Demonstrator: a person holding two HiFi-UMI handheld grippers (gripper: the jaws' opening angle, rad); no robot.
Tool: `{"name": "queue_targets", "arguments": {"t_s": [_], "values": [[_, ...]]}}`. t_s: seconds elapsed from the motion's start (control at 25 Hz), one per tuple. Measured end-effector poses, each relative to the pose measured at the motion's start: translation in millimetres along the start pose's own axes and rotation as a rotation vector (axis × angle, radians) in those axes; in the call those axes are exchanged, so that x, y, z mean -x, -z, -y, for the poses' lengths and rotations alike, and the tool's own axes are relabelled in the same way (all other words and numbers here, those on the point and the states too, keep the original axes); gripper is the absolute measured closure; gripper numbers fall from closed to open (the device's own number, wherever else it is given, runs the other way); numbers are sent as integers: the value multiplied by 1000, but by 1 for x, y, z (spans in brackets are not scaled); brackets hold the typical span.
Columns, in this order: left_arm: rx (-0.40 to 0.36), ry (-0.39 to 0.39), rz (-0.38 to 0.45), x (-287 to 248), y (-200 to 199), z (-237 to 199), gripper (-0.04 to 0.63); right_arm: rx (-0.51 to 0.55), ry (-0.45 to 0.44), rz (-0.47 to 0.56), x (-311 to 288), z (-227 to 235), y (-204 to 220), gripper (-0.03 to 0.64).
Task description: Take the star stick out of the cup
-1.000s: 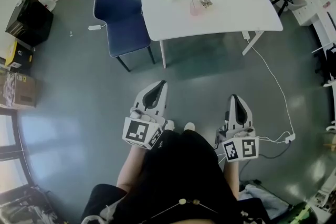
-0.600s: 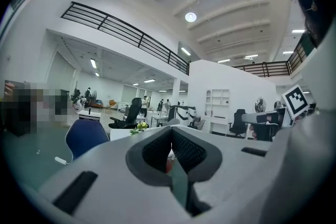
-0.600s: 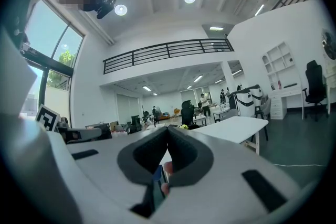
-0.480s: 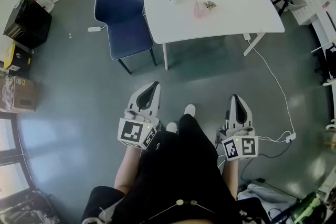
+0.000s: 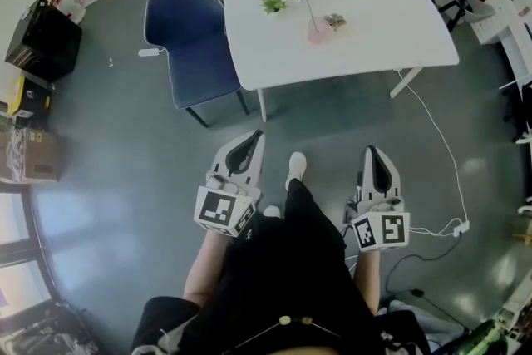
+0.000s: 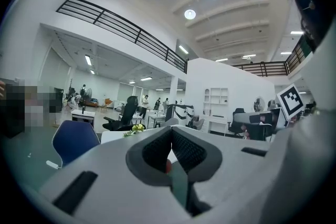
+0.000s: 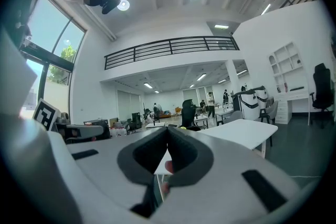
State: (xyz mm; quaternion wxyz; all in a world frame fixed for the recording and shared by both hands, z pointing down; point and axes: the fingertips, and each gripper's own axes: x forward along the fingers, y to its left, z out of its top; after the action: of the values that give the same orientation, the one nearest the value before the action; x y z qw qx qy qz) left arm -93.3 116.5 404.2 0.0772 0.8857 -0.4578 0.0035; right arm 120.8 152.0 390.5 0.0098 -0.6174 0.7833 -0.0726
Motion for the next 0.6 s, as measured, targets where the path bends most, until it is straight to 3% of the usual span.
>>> {"name": "queue_targets", "arguments": {"t_s": [0.24,0.6], "values": [[10,-22,11,-91,-15,-25,591,0,-32,-29,-82,49,-3,614],[54,-75,-2,-198,-23,-55,591,65,-149,-187,-202,109,20,614]]}}
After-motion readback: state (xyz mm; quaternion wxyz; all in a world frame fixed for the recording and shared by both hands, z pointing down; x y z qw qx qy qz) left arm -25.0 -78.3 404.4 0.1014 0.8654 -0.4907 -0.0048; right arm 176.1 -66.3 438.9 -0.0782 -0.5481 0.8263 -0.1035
